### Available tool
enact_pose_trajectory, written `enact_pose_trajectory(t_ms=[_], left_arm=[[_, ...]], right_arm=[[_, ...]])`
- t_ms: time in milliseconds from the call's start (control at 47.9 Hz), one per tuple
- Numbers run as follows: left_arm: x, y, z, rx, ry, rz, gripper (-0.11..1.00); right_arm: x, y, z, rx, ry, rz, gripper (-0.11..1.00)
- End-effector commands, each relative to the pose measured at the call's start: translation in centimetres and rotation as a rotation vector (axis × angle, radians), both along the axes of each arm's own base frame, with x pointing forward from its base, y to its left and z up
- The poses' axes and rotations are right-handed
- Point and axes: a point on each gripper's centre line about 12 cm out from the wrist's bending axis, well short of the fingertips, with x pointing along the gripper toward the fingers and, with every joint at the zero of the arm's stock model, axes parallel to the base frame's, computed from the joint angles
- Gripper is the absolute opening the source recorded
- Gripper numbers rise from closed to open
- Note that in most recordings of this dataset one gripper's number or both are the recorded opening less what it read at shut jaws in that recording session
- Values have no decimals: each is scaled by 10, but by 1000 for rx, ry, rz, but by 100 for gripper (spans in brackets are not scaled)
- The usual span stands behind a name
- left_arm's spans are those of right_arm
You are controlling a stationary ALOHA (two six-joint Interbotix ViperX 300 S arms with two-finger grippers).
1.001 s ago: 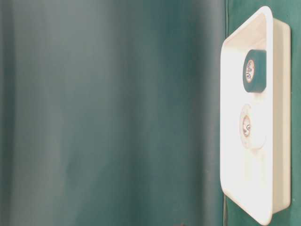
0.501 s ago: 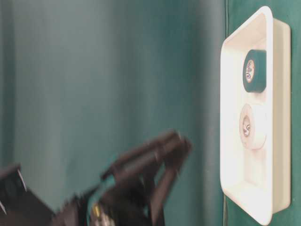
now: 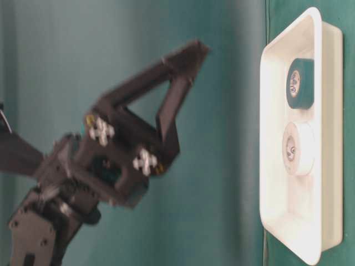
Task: Pick up the tape from a random location and place it into the white case.
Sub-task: 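Move the left gripper rightward over the orange-red tape roll, then lower the open left gripper into the orange-red tape roll's center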
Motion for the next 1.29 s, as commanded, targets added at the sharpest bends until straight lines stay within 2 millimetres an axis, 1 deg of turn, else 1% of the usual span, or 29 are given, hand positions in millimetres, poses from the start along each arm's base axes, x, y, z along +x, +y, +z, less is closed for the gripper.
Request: enact_pose_trajectory(t_ms=[0, 125, 375, 501, 751, 897, 1085, 1272], left_arm=[[8, -3, 20, -2, -55, -5, 80], [12, -2, 22, 1, -61, -5, 80], [12, -1, 19, -5, -21, 1, 80], [14, -3, 15, 2, 54, -4, 81], [23, -4, 9, 11, 262, -2, 81], [27, -6, 10, 17, 349, -5, 81], [27, -6, 9, 29, 467, -4, 81], [30, -6, 12, 35, 497, -6, 81]], right_arm=[[4, 1, 11, -5, -32, 6, 86], [4, 0, 11, -5, -32, 5, 86], [4, 1, 11, -2, -32, 5, 86], [4, 0, 11, -3, -30, 4, 86], [4, 0, 11, -3, -30, 4, 86], [4, 1, 11, -3, -29, 5, 86], [4, 1, 11, -2, -31, 5, 86], [4, 0, 11, -3, -27, 3, 86]])
